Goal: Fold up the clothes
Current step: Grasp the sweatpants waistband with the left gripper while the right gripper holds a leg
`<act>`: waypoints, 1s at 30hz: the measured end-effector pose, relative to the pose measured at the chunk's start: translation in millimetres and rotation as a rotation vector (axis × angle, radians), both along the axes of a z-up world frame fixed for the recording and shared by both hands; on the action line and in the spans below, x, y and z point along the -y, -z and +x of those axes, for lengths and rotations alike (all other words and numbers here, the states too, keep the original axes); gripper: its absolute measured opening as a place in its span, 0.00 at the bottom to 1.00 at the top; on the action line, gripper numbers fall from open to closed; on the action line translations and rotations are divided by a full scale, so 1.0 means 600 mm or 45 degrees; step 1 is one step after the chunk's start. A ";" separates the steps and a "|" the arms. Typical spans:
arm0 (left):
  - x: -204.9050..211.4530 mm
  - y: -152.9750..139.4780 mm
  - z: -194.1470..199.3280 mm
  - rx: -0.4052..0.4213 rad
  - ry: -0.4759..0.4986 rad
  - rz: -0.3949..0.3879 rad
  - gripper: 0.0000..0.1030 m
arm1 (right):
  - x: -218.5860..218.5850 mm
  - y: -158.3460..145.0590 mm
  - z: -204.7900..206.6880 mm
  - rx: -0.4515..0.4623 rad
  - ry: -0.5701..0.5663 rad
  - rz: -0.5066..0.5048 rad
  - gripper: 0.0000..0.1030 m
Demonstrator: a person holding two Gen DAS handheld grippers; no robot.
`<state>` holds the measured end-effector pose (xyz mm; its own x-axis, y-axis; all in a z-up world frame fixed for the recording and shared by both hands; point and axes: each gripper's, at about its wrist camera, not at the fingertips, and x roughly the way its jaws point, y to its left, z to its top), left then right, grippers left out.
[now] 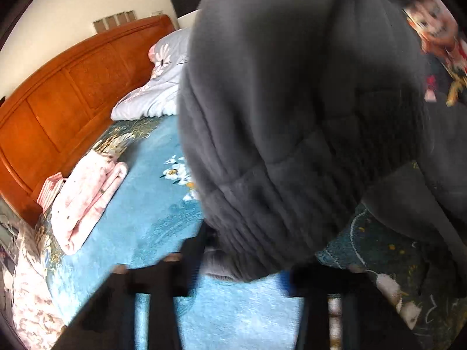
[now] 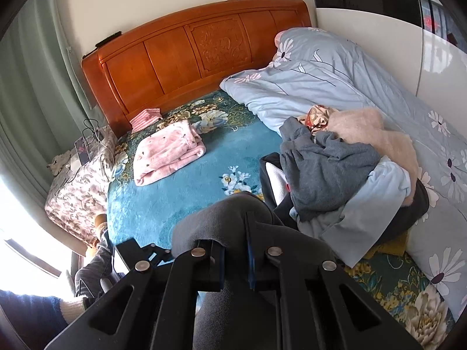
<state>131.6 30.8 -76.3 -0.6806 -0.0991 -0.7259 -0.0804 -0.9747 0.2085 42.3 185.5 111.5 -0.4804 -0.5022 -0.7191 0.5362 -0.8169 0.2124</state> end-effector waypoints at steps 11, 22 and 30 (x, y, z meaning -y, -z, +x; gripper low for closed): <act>0.123 -0.184 0.151 0.001 0.089 0.376 0.15 | 0.002 -0.074 0.085 -0.044 -0.183 0.055 0.11; 0.329 -0.136 0.204 0.310 -0.371 0.844 0.15 | 0.233 0.043 -0.018 0.181 -0.621 0.138 0.13; 0.407 0.026 0.155 0.469 -0.711 0.978 0.14 | 0.367 0.292 -0.175 0.572 -0.421 0.263 0.13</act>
<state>224.3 -213.1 -91.9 -0.4012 0.2471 -0.8820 0.4940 -0.7525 -0.4355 -62.8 -34.4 -63.6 0.0520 -0.4011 -0.9146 0.6636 -0.6705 0.3318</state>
